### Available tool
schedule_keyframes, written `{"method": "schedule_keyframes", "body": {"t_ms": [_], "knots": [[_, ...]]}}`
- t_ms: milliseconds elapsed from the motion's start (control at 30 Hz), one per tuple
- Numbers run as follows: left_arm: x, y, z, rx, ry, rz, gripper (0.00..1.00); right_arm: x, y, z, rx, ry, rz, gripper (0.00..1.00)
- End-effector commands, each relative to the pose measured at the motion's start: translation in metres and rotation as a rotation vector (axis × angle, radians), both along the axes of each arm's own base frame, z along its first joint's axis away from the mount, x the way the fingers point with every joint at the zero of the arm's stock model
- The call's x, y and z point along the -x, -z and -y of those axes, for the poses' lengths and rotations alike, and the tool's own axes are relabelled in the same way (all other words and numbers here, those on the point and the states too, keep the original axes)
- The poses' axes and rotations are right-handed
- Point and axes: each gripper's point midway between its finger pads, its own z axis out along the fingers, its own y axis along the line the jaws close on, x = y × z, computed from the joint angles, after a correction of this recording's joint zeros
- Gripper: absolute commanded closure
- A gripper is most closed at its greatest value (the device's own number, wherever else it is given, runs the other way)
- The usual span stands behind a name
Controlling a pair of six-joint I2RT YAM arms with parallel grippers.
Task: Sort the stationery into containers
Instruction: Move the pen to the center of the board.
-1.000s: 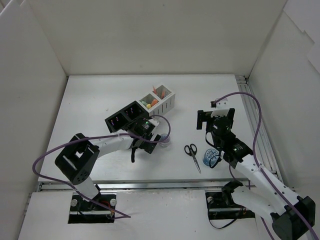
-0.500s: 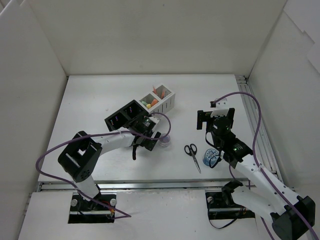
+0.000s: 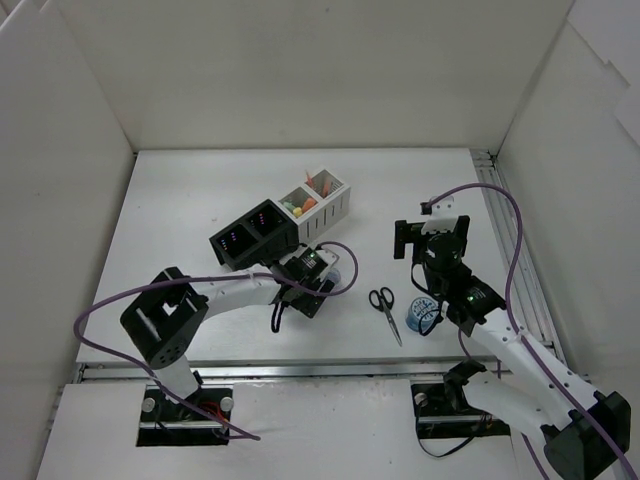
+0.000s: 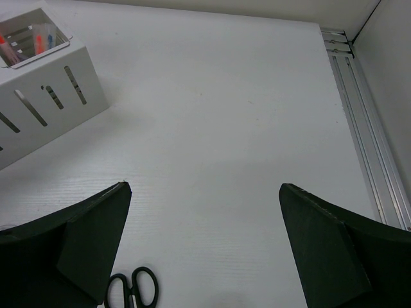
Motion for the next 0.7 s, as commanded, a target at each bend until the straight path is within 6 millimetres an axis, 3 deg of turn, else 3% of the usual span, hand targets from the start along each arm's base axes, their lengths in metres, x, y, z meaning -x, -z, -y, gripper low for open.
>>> {"method": "schedule_keyframes", "body": {"t_ms": [0,167,267,400,667], "knots": [[0.016,-0.021,0.011,0.038,0.032,-0.012,0.34,-0.008,-0.038,0.003,-0.051,0.035,0.111,0.02],[-0.005,-0.033,-0.011,0.018,-0.042,0.083,0.22,-0.008,-0.037,0.003,-0.052,0.033,0.111,0.02],[-0.027,-0.041,-0.027,0.001,-0.101,0.144,0.19,-0.007,-0.038,0.002,-0.056,0.03,0.114,0.02],[-0.052,-0.052,-0.033,0.017,-0.12,0.194,0.18,-0.008,-0.039,0.002,-0.053,0.03,0.113,0.02],[-0.058,-0.033,-0.042,0.015,-0.13,0.139,0.18,-0.005,-0.041,0.008,-0.046,0.051,0.123,0.02]]}}
